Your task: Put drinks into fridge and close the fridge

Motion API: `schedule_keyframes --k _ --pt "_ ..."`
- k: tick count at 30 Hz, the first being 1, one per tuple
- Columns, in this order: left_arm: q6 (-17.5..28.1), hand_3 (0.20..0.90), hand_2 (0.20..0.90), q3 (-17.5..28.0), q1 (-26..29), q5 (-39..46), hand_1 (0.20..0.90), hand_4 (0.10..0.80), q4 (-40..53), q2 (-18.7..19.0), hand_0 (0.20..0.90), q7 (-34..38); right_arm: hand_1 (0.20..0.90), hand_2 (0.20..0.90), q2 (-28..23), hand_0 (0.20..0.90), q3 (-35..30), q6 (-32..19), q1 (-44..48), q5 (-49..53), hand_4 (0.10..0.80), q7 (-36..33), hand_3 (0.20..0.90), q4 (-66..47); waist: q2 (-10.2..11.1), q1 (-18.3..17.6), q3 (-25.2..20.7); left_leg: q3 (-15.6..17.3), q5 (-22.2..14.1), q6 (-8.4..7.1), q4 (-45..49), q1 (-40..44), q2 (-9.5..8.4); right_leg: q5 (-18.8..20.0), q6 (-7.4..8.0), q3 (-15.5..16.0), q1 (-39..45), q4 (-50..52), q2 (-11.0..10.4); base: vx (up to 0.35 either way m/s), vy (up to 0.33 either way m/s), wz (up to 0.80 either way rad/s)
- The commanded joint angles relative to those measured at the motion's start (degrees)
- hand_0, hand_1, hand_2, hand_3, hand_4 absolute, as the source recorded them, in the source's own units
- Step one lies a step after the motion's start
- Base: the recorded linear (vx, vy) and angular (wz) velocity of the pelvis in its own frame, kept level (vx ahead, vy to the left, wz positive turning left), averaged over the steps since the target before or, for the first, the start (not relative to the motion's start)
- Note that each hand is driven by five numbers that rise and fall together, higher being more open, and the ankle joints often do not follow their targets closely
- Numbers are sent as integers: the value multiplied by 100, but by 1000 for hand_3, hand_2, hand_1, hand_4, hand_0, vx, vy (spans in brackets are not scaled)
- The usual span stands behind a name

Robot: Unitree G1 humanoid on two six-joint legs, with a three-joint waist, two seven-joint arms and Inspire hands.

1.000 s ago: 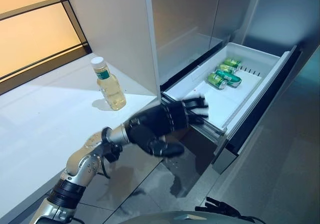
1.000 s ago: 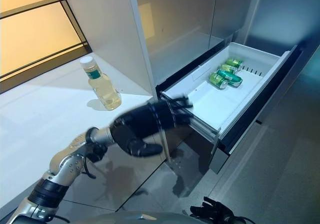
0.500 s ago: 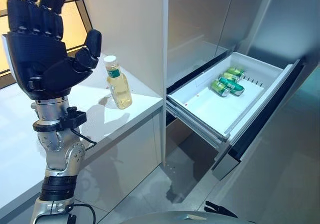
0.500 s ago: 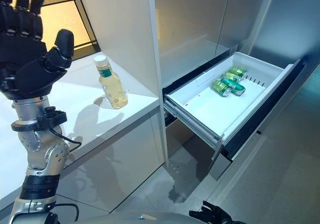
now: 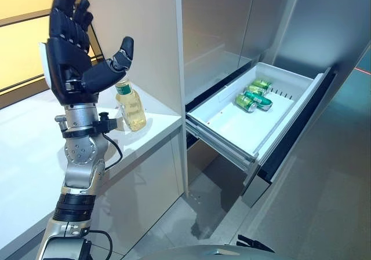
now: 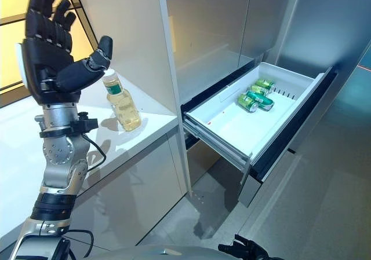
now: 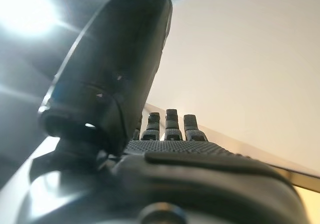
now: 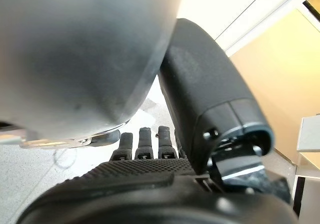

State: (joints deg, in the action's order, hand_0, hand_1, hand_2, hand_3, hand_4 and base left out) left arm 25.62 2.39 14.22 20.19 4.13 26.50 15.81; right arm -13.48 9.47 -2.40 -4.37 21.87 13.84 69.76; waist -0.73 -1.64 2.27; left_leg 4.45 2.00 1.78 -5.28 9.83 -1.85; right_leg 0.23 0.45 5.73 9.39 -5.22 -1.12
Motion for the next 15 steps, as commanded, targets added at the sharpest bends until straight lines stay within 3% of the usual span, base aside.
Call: schedule_keyframes --k 1,15 --pt "124 900 900 68 496 -73 900 800 -111 425 900 -8 900 900 136 900 121 -7 197 -37 800 115 900 59 31 -18 -4 70 -594 -34 39 121 76 -414 259 222 -92 502 7 0 0 0" --pt "-132 900 900 20 460 -227 900 800 -889 390 900 -14 900 900 78 900 24 76 153 -235 800 176 900 17 -2 -97 -13 168 -589 -59 42 138 89 -415 279 192 -83 505 15 0 0 0"
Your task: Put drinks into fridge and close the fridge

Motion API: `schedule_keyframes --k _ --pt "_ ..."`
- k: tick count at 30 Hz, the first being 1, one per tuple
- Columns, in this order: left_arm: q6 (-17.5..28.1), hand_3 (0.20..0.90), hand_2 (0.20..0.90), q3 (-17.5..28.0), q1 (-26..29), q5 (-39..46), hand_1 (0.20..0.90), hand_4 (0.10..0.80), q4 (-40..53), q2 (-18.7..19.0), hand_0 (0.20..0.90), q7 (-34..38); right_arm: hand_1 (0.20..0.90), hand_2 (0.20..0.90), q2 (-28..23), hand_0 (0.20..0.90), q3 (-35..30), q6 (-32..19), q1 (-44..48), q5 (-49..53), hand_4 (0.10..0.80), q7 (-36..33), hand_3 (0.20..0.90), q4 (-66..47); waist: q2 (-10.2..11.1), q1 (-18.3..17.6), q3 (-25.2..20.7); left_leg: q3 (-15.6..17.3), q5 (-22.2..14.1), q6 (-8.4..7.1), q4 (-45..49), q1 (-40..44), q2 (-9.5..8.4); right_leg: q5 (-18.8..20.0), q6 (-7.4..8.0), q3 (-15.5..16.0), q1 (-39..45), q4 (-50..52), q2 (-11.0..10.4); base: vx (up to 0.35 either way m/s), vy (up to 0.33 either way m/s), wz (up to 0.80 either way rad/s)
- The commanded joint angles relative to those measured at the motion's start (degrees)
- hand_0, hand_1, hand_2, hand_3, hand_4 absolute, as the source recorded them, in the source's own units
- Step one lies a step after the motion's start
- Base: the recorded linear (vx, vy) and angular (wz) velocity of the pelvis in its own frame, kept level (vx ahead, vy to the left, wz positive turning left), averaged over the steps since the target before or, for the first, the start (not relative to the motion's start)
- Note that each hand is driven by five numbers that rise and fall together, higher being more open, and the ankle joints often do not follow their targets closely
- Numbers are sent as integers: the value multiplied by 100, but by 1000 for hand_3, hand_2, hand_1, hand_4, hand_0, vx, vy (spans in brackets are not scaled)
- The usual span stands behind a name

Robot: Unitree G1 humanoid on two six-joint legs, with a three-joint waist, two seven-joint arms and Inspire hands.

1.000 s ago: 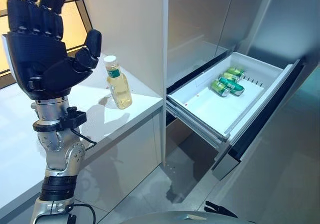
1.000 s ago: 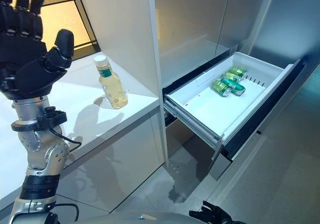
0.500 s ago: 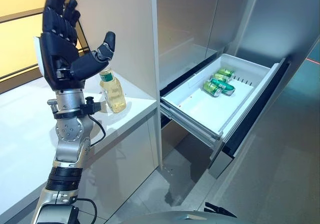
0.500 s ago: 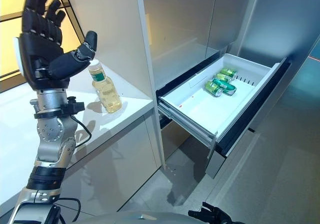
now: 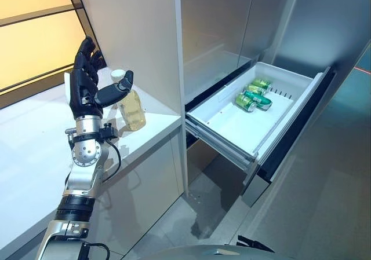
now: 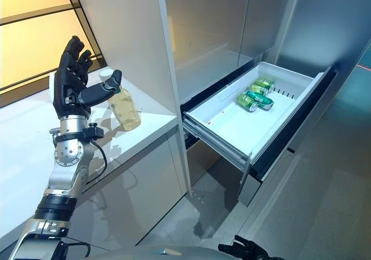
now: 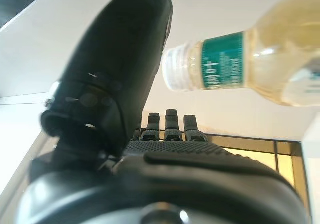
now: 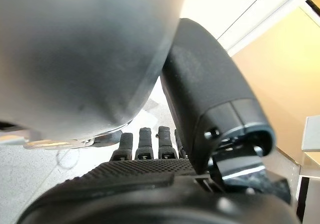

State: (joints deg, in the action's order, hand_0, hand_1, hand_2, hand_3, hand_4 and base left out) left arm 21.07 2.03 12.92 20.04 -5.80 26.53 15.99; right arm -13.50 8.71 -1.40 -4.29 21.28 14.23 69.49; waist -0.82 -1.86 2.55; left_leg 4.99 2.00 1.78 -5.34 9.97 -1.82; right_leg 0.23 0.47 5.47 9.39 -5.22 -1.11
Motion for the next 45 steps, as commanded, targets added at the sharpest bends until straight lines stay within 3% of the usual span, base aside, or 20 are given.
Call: schedule_keyframes --k 1,22,40,41,42,43,44,45 --pt "285 900 900 46 598 -186 900 800 81 378 900 -76 900 900 80 900 97 -23 145 -191 800 136 900 46 3 -80 -40 123 -591 -60 47 128 87 -416 278 219 -82 504 12 0 0 0" --pt "-235 900 900 -356 671 -384 900 800 -768 423 900 -380 900 900 24 900 69 130 189 -240 800 169 900 -42 -45 -183 13 266 -620 -29 77 188 65 -411 304 162 -90 561 14 0 0 0" --pt "-212 900 900 -389 708 -270 900 800 -860 411 900 -246 900 900 18 900 100 162 181 -175 800 131 900 -103 -43 -229 52 328 -628 -15 88 191 57 -407 331 143 -102 561 4 0 0 0" --pt "-172 856 862 -382 712 -212 862 756 -854 415 862 -236 900 900 8 900 103 164 178 -172 800 141 900 -111 -40 -232 62 329 -628 -15 89 195 59 -408 334 143 -103 567 2 0 0 0" --pt "-132 645 681 -382 721 -169 681 545 -855 406 681 -217 900 900 6 900 112 166 182 -158 800 144 900 -112 -39 -232 66 326 -627 -14 87 195 58 -406 333 139 -105 566 4 0 0 0" --pt "-87 302 387 -380 722 -139 387 202 -850 383 387 -207 900 900 5 900 122 163 188 -150 800 149 900 -110 -36 -233 70 325 -630 -14 85 200 59 -408 332 138 -105 569 5 0 0 0" --pt "-18 200 300 -349 721 40 300 100 -789 349 300 -220 900 900 8 900 127 138 187 -154 800 178 900 -124 -29 -230 76 316 -631 -12 85 204 58 -407 328 136 -93 560 5 0 0 0" --pt "-6 200 300 -344 720 87 300 100 -781 345 300 -229 900 900 6 900 128 123 188 -149 800 186 900 -124 -28 -229 78 314 -630 -13 85 205 57 -405 328 137 -90 557 5 0 0 0"
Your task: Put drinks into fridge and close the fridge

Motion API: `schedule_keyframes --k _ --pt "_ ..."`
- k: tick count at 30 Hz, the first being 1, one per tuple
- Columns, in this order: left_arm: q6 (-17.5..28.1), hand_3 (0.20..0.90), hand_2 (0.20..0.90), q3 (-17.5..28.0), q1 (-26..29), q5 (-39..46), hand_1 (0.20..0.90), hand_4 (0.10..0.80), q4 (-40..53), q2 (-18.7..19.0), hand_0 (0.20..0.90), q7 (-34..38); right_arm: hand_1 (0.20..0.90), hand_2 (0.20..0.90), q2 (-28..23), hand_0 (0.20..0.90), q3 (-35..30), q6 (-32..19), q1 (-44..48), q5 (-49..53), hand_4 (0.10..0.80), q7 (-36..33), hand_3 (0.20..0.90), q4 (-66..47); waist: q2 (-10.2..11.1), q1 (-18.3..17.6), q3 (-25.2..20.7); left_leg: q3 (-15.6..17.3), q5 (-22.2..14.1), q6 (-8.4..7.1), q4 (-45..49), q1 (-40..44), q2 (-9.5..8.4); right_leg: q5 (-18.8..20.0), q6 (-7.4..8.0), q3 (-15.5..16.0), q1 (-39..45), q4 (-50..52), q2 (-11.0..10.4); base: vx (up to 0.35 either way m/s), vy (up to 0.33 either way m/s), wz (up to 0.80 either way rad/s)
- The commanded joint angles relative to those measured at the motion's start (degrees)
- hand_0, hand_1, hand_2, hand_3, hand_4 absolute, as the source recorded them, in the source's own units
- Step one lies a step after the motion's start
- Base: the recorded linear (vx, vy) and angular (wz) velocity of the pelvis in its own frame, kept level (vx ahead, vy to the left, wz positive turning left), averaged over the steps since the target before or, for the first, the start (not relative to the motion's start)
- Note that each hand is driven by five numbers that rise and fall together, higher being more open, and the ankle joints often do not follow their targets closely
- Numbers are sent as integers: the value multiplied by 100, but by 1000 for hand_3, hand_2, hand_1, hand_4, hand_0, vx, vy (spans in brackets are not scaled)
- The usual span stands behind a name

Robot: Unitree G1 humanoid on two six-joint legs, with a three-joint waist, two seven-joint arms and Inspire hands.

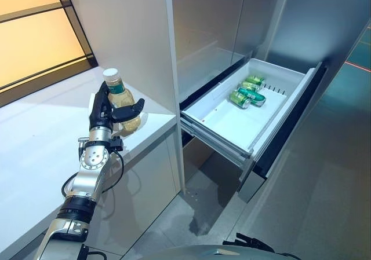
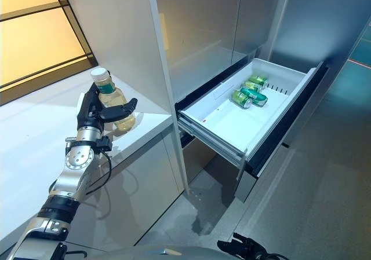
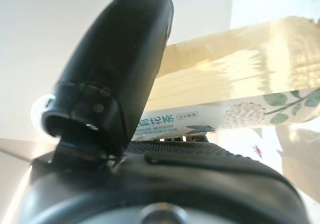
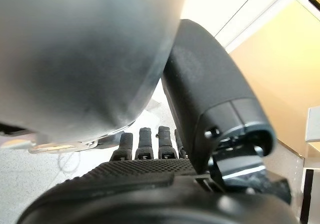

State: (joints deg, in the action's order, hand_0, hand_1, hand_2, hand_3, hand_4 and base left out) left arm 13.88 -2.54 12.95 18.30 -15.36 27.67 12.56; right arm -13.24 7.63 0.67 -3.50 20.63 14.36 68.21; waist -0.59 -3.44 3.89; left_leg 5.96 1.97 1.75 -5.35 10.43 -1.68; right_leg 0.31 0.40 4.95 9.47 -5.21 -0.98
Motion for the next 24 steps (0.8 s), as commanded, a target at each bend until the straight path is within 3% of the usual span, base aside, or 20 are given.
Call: schedule_keyframes --k 1,8,11,17,20,24 --pt "723 200 300 130 718 344 300 100 202 201 300 83 900 900 -18 900 239 -116 112 -69 800 184 900 1 -50 -70 -54 216 -625 -13 85 162 46 -412 334 190 -98 558 -9 0 0 0" --pt "1125 200 300 174 733 1479 300 100 950 -145 300 -400 900 900 -118 900 720 -691 250 -734 800 569 900 -1032 4 -13 -14 141 -591 -28 94 141 57 -391 310 235 -91 555 -15 0 0 0" --pt "1304 200 300 105 813 1676 300 100 1448 -274 300 -638 900 900 -158 900 951 -498 330 -531 800 799 900 -1824 45 20 -3 99 -571 -45 91 130 70 -390 304 280 -81 553 -24 -12 -21 1" --pt "1458 200 300 -181 924 1845 300 100 2431 -440 300 -1399 900 900 -59 900 1204 527 288 398 800 1668 900 -3759 134 47 24 -15 -517 -73 56 109 86 -380 290 362 -58 524 -26 -25 -32 3" --pt "1456 200 300 -374 847 2114 300 100 2783 -460 300 -1964 900 900 -159 900 1266 725 281 871 800 2105 900 -4860 170 46 37 -35 -488 -89 38 95 96 -350 307 386 -59 495 -31 -36 -25 2" --pt "1448 200 300 -545 701 2596 300 100 3106 -426 300 -2618 900 900 -548 900 1013 734 512 1330 800 2163 900 -6312 189 35 54 -35 -463 -82 35 59 97 -297 327 354 -87 462 -31 -45 -8 0"
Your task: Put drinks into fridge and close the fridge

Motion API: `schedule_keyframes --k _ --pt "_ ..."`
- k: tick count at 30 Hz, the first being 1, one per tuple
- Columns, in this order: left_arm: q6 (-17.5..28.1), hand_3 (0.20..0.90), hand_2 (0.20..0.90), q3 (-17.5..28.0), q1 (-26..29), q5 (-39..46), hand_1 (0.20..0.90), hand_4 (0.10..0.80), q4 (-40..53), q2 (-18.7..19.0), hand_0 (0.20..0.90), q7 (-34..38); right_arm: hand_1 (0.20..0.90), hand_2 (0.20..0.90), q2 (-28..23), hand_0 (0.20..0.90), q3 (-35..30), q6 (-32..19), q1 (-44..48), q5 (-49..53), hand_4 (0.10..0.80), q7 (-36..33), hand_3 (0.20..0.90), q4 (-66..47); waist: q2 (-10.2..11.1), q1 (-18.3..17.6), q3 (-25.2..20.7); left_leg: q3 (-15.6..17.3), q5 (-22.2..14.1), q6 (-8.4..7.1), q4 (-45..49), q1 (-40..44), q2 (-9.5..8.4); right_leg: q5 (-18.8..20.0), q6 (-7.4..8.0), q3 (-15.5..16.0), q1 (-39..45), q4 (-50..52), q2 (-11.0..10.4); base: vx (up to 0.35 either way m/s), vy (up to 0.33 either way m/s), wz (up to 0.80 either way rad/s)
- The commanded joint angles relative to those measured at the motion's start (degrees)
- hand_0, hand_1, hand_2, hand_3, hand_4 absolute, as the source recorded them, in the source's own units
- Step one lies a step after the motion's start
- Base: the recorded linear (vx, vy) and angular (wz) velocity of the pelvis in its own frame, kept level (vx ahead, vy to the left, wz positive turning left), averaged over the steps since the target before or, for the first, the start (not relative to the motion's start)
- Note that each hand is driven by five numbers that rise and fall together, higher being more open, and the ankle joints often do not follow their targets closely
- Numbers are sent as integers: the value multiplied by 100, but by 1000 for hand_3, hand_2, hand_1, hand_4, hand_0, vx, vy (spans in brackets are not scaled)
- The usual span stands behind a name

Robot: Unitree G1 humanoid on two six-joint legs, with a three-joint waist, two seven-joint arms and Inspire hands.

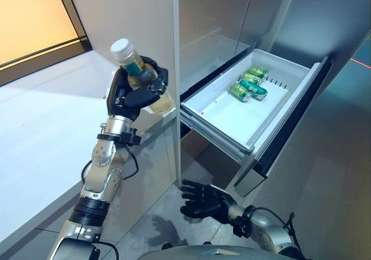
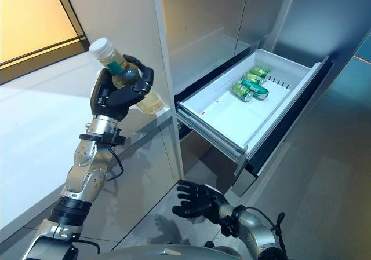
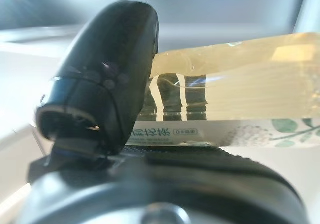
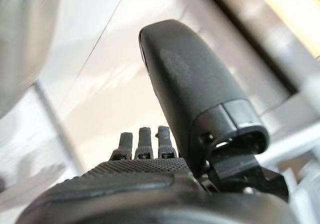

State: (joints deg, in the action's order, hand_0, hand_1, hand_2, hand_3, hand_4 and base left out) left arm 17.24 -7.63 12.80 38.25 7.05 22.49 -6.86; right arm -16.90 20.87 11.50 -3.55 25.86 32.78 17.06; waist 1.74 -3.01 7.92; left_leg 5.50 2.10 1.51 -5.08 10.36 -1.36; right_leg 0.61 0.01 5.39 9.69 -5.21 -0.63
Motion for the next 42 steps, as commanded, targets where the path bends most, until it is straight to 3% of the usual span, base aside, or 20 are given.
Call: schedule_keyframes --k 1,6,16,33,42 --pt "1074 200 300 -65 688 746 300 100 917 97 300 -860 900 900 -276 900 -414 -361 613 881 800 222 900 -1517 -43 -9 -347 14 -477 -53 8 63 64 -317 370 295 -114 456 -66 -34 -2 -1" --pt "626 200 300 -165 688 1314 300 100 1188 126 300 -1548 900 900 -617 900 -941 -333 1273 1408 800 -110 900 -2692 -41 -16 -352 46 -494 -22 8 53 57 -282 381 218 -155 452 -67 -30 3 -5" --pt "-63 200 300 -516 778 1229 300 100 1280 59 300 -1657 900 900 -945 900 -1206 -50 1797 1840 800 -280 900 -3354 -5 -36 -400 79 -516 20 52 19 30 -241 380 145 -213 468 -76 -5 1 -1" --pt "-439 200 300 -1077 989 37 300 100 454 321 300 -1121 900 900 -1368 900 -760 -90 2363 1542 800 -113 900 -3442 23 -38 -410 81 -499 10 63 -6 30 -204 369 137 -235 459 -74 0 0 0" --pt "-494 200 300 -1074 917 -255 300 100 29 493 300 -1008 900 900 -1497 900 -795 71 2431 1679 800 17 900 -3454 18 -41 -424 99 -478 1 69 -33 32 -175 373 114 -254 439 -67 0 0 0"
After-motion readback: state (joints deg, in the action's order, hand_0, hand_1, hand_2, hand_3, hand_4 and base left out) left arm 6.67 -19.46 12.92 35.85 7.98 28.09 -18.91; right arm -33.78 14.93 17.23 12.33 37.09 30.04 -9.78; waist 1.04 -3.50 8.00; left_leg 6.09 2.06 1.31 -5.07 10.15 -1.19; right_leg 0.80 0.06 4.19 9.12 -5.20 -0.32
